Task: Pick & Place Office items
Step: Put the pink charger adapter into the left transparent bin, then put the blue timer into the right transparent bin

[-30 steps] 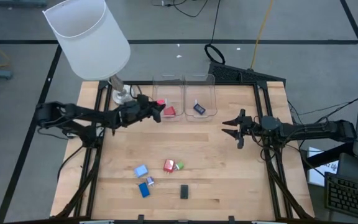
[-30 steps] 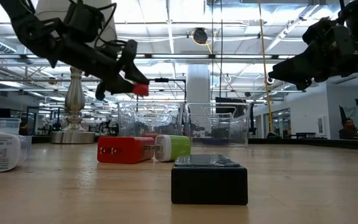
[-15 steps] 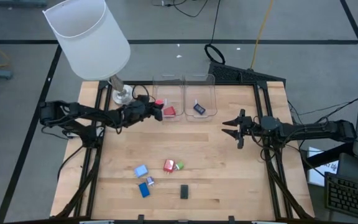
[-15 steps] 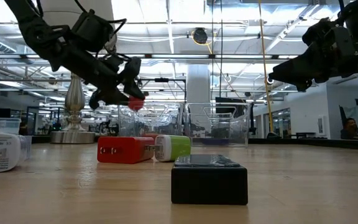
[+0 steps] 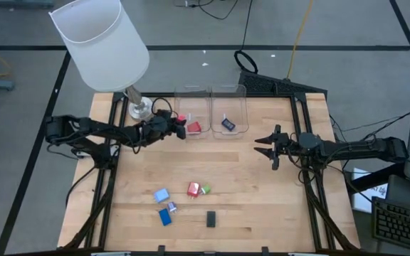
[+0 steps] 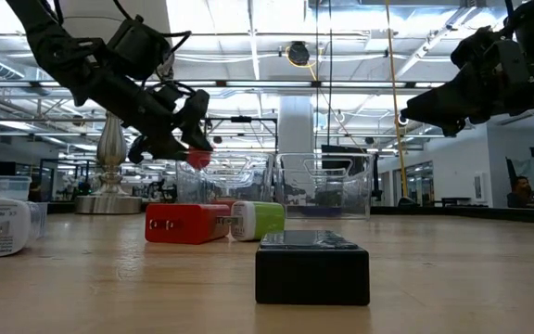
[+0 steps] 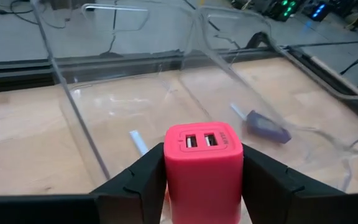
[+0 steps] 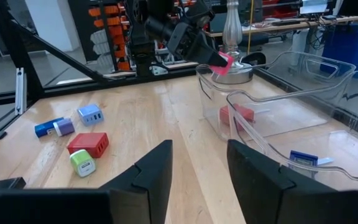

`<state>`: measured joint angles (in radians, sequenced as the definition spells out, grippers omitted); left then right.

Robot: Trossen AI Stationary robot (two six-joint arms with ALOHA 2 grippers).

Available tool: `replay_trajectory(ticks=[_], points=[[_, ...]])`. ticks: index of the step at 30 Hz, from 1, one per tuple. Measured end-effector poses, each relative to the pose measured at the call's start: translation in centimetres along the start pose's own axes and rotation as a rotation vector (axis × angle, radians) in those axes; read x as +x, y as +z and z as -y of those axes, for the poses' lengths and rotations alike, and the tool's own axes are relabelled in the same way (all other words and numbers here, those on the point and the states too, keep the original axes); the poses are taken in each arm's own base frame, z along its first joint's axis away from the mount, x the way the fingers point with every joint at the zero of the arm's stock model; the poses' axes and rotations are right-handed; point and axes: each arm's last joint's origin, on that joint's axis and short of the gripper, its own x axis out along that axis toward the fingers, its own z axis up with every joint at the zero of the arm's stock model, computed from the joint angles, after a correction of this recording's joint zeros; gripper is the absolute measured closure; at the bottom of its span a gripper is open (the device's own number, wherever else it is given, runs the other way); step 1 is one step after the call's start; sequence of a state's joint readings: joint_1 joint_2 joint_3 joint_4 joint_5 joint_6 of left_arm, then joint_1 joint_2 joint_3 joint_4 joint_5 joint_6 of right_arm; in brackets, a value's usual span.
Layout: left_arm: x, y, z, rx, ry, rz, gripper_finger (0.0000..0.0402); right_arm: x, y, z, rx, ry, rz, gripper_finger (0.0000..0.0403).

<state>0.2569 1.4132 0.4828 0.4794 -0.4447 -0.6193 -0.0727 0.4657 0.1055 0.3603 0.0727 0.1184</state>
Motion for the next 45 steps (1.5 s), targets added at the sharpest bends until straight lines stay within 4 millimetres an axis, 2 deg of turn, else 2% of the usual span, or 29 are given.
replay_trajectory(ticks=[5,9,14,17,21,32,45], points=[[0.0,-0.12,-0.09,0.0,0.009,-0.011,0.0248,0.0,-0.01,0.0,0.0,0.0,-0.001,0.026],[0.0,-0.14,-0.08,0.0,0.008,-0.012,0.0249,0.0,-0.01,0.0,0.0,0.0,-0.001,0.026],[0.0,-0.15,-0.09,0.001,0.008,-0.013,0.0212,0.0,-0.01,0.0,0.0,0.0,-0.001,0.0259],[0.0,-0.15,-0.07,0.014,0.007,-0.013,0.0205,0.0,-0.02,0.0,0.0,0.0,-0.001,0.0259],[0.0,-0.15,-0.07,0.016,0.007,-0.012,0.0225,-0.06,-0.54,0.07,0.0,-0.002,-0.003,0.0259],[0.0,-0.14,-0.09,0.021,0.008,-0.011,0.0289,-0.06,-0.44,0.06,0.002,-0.002,0.011,0.0259],[-0.01,0.05,0.12,0.082,-0.018,0.004,0.0285,-0.06,-0.46,0.06,0.001,-0.002,0.01,0.0259]])
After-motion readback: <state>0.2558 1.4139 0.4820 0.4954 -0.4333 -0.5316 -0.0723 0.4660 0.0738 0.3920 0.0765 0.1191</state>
